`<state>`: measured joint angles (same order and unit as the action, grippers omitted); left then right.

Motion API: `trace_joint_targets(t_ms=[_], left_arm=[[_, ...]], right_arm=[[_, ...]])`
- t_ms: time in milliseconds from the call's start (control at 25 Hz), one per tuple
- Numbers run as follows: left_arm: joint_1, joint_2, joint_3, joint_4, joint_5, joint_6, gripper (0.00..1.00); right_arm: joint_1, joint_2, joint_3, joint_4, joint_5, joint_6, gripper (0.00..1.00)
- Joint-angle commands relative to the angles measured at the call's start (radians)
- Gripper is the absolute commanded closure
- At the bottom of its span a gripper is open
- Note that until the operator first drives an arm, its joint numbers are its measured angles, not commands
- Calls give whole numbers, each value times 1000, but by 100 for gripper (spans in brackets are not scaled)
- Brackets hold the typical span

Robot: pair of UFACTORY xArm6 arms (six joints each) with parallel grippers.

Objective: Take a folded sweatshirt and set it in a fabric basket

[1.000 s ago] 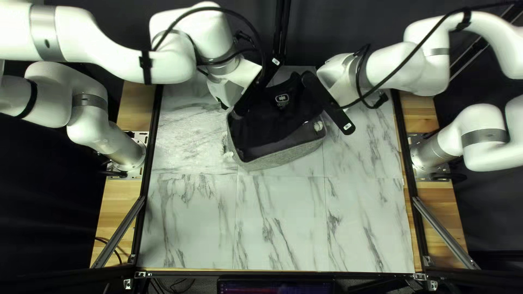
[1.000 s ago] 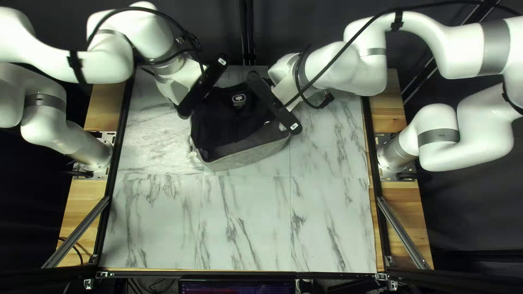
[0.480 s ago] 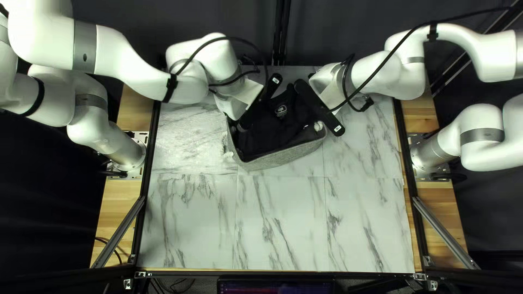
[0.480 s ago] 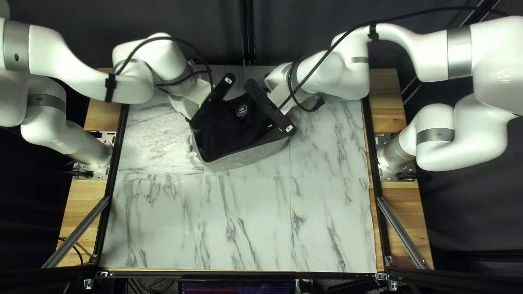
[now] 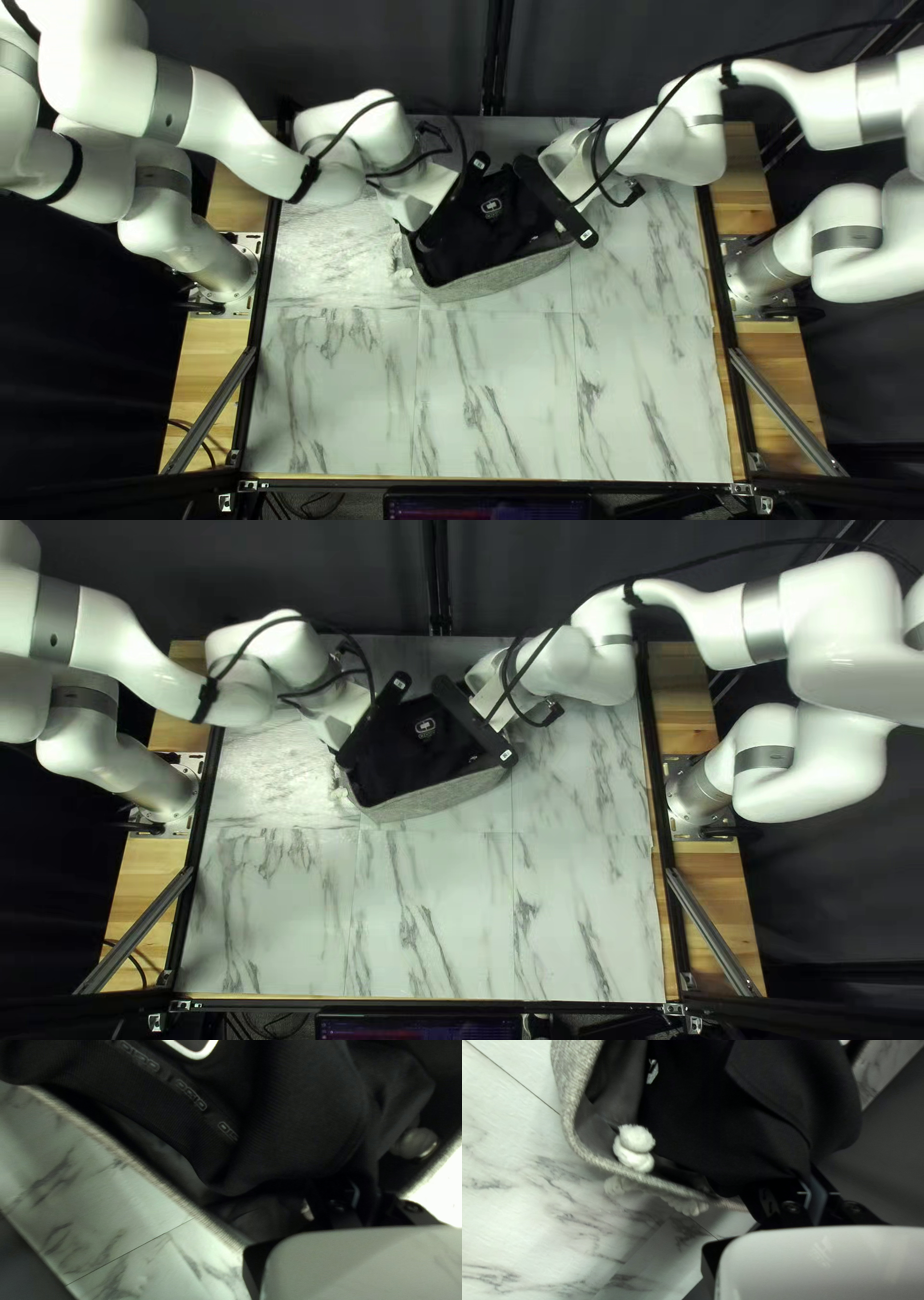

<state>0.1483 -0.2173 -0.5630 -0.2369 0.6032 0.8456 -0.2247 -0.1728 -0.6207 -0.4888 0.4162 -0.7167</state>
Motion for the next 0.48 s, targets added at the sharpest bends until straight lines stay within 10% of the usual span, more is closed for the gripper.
trace_joint_targets(t_ms=[40, 320, 360, 400, 480], left_arm=[[6, -17, 40, -12, -25, 2, 100], [51, -69, 62, -1, -4, 32, 100], [53, -70, 63, -1, -5, 33, 74], [53, -70, 65, -1, -10, 32, 2], [52, -72, 66, -1, -14, 30, 0]], right_arm=[[-14, 61, -20, -11, -43, 3, 96], [-40, 77, -18, 29, -72, -54, 93], [-39, 81, -22, 41, -68, -66, 42], [-41, 84, -24, 52, -70, -76, 2], [-41, 86, -26, 69, -70, -92, 0]])
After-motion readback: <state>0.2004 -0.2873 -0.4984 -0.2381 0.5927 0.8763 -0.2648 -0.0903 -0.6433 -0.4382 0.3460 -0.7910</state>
